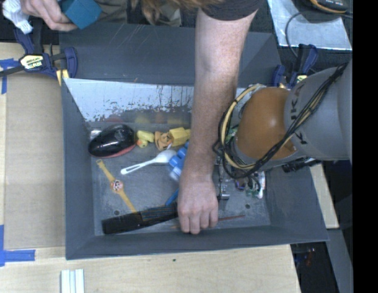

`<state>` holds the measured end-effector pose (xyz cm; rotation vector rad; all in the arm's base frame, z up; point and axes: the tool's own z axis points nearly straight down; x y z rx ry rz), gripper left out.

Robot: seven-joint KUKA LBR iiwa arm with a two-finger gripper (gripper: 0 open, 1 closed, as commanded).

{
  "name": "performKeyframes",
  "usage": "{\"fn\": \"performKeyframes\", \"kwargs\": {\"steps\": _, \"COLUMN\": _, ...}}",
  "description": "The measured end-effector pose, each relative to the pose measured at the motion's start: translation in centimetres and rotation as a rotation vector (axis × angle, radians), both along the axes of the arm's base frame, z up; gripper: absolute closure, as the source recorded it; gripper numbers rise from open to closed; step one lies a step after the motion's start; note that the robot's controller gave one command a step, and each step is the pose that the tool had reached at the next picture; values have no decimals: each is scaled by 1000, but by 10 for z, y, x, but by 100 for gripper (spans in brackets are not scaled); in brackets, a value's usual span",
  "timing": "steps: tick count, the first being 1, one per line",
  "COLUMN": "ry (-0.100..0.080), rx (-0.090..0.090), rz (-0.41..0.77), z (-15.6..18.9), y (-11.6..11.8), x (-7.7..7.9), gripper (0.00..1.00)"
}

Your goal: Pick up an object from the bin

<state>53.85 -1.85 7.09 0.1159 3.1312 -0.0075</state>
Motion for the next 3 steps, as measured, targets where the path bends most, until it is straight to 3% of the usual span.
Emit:
{"fn": "performKeyframes", "kwargs": {"steps": 1, "ry": 1, "rx": 0, "rz": 16, "z": -1, "y": 14, "x": 30, "gripper": 0}}
{"fn": "performKeyframes", "kwargs": {"steps": 2, "ry": 1, "rx": 0, "rz": -40, "z": 0, "y": 50, "x": 9, "gripper": 0}}
{"fn": "performKeyframes", "kwargs": {"steps": 3, "ry": -11, "rx": -5, "rz": 5, "z": 1, "y": 86, "x": 69, "gripper": 100}}
